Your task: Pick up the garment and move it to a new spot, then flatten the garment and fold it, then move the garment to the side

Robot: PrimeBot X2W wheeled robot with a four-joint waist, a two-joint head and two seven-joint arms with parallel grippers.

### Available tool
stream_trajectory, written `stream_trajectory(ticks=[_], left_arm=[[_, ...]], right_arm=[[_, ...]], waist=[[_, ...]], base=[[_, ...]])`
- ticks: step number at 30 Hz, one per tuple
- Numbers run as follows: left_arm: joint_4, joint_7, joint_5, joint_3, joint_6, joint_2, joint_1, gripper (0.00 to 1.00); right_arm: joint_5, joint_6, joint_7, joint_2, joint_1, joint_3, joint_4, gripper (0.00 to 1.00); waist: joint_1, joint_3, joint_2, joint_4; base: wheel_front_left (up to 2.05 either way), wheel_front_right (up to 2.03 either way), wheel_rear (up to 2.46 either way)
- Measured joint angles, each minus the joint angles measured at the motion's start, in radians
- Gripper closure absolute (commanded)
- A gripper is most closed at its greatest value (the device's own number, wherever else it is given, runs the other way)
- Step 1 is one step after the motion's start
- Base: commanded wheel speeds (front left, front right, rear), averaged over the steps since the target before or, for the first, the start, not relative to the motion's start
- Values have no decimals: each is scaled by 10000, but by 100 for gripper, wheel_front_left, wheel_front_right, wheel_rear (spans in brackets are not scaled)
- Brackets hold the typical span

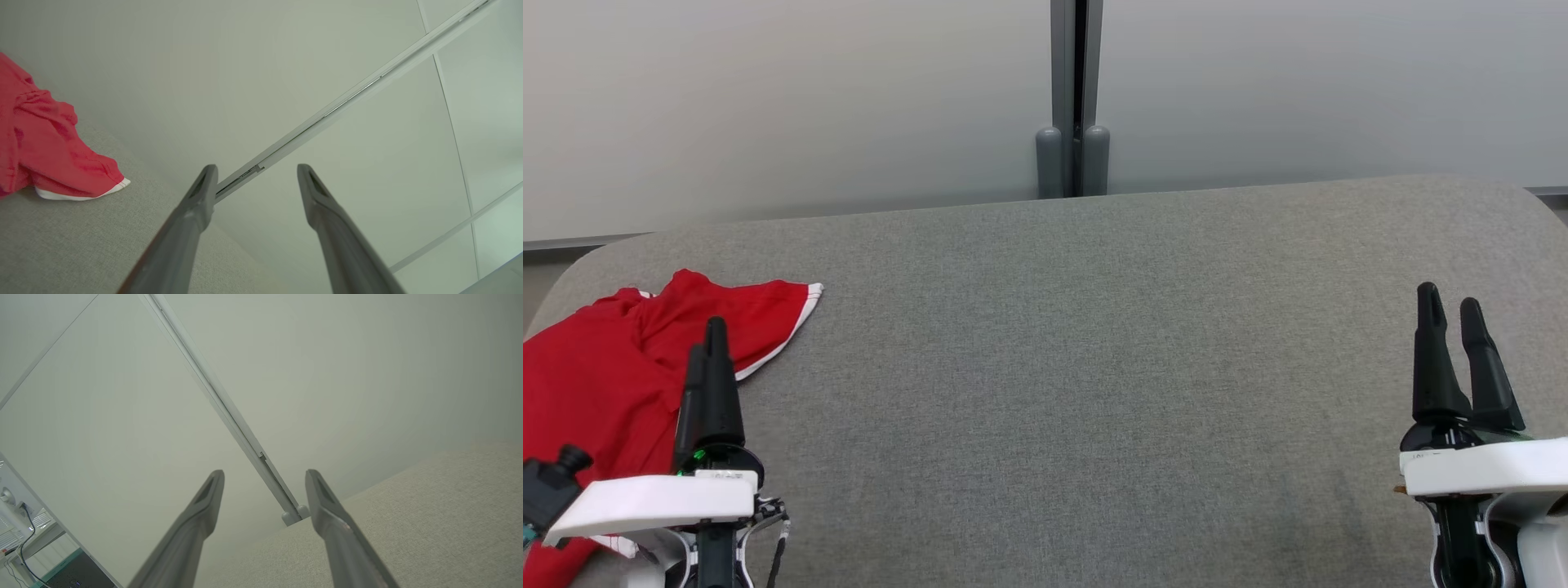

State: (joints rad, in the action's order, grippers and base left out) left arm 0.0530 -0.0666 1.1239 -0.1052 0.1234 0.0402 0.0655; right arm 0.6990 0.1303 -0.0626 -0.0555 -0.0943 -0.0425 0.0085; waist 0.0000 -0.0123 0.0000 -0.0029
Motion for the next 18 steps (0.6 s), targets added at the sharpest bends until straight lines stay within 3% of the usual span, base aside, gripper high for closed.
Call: stream_trajectory(ticks=[9, 18], left_arm=[[-495, -311, -2803, 968, -474, 15, -4, 0], [-288, -575, -4963, 1657, -1256, 27, -58, 0]], right_arm=[[-2017, 0, -316, -44, -77, 313, -119, 0], [-3534, 0, -604, 21, -49, 495, 205, 0]], waist=[[0, -55, 0, -26], [0, -77, 0, -37]], base=[[0, 0, 0], [0, 0, 0]])
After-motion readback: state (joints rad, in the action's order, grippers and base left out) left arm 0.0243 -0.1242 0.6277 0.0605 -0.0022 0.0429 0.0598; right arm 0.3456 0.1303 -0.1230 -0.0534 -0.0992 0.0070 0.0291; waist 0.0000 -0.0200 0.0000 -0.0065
